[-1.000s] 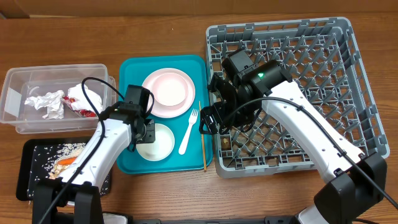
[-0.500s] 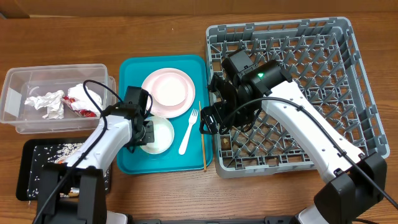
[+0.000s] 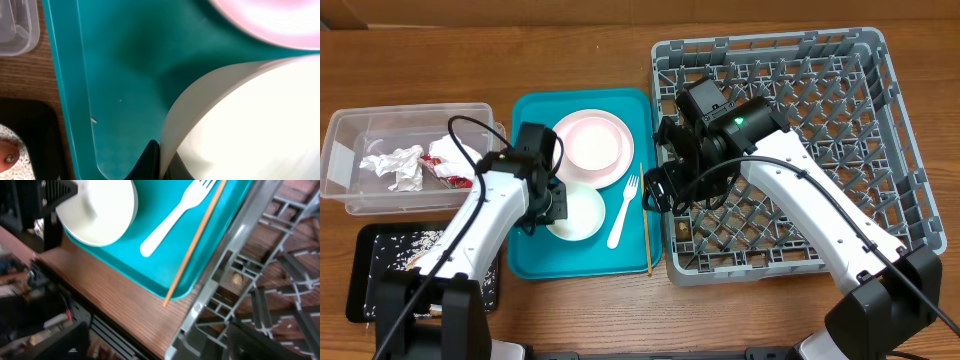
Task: Sort waste into correct bins and load items into the dishwasher
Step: 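Grasp the white bowl rim with the left gripper and lift it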
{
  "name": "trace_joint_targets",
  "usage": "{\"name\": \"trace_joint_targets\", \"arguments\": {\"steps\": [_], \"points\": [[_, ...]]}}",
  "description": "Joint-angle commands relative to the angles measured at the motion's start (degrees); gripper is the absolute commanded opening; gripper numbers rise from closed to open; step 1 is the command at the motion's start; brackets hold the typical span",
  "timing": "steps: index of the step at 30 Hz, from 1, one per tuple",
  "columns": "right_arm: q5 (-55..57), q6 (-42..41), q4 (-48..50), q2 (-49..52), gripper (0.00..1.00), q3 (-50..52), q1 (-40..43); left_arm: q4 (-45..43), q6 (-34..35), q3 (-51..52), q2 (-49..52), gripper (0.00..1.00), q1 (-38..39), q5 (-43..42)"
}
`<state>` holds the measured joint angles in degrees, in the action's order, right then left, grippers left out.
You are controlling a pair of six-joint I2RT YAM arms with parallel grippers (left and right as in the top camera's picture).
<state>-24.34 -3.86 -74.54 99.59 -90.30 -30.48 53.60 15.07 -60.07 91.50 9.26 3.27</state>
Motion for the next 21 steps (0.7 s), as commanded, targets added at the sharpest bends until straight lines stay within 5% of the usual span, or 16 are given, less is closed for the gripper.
{"name": "trace_joint_targets", "arguments": {"steps": [1, 5, 18, 21], "points": [[0.3, -2.8, 1.9, -1.5, 0.79, 0.3, -0.6, 1.9, -2.1, -5.1, -2.4, 0.04, -0.2, -6.3], [0.9, -6.1, 4.8, -1.5, 0.71, 0.3, -1.2, 3.0, -4.0, -7.4, -3.7, 0.04, -0.2, -13.2], [14.6, -17.3, 13.1, -1.5, 0.7, 0.3, -8.2, 1.0, -6.0, -8.2, -4.1, 0.04, -0.2, -23.1], [16.0, -17.5, 14.3, -1.4, 0.6, 0.3, -9.0, 0.6, -8.9, -8.2, -4.1, 0.04, -0.2, -27.3]]}}
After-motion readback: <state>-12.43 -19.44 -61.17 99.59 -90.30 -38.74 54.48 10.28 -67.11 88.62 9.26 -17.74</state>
